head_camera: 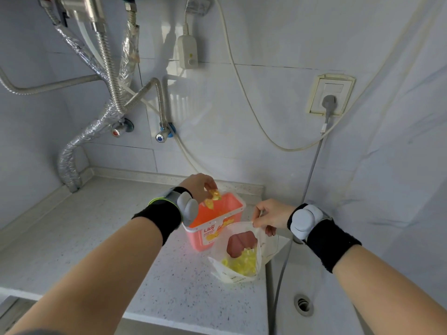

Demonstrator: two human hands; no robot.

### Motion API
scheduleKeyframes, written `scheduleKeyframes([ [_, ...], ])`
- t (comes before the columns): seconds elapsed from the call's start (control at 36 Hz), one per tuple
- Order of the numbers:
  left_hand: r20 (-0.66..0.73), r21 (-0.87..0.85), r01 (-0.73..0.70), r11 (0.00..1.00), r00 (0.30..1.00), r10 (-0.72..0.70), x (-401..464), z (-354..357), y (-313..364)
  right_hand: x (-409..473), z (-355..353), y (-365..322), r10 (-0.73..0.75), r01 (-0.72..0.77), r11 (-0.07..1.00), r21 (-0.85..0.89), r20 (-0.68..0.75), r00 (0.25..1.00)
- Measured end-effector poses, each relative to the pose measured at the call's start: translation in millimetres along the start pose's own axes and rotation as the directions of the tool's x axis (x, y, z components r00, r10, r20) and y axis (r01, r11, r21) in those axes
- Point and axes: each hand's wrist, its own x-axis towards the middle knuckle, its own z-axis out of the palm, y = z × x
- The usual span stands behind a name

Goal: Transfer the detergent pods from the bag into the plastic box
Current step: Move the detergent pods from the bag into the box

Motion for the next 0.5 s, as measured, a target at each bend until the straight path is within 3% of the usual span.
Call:
scheduleKeyframes([
  [0.22,0.039,-0.049,0.03,0.998,0.999,-0.028,-12,-2,-15,-2,5,-6,-0.012,0.012,1.0,0.026,-0.002,1.0],
  [0.39,-0.052,-0.084,0.066,0.994,0.996,-0.07,-17,-4,-11,-4,5,-11,-0.01,0.01,1.0,0.029,-0.004,1.0],
  [0.5,-0.006,-0.169,0.126,0.977,0.992,-0.129,-19,3,-7,-6,7,-12,-0.021,0.021,0.999,0.029,-0.003,1.0],
])
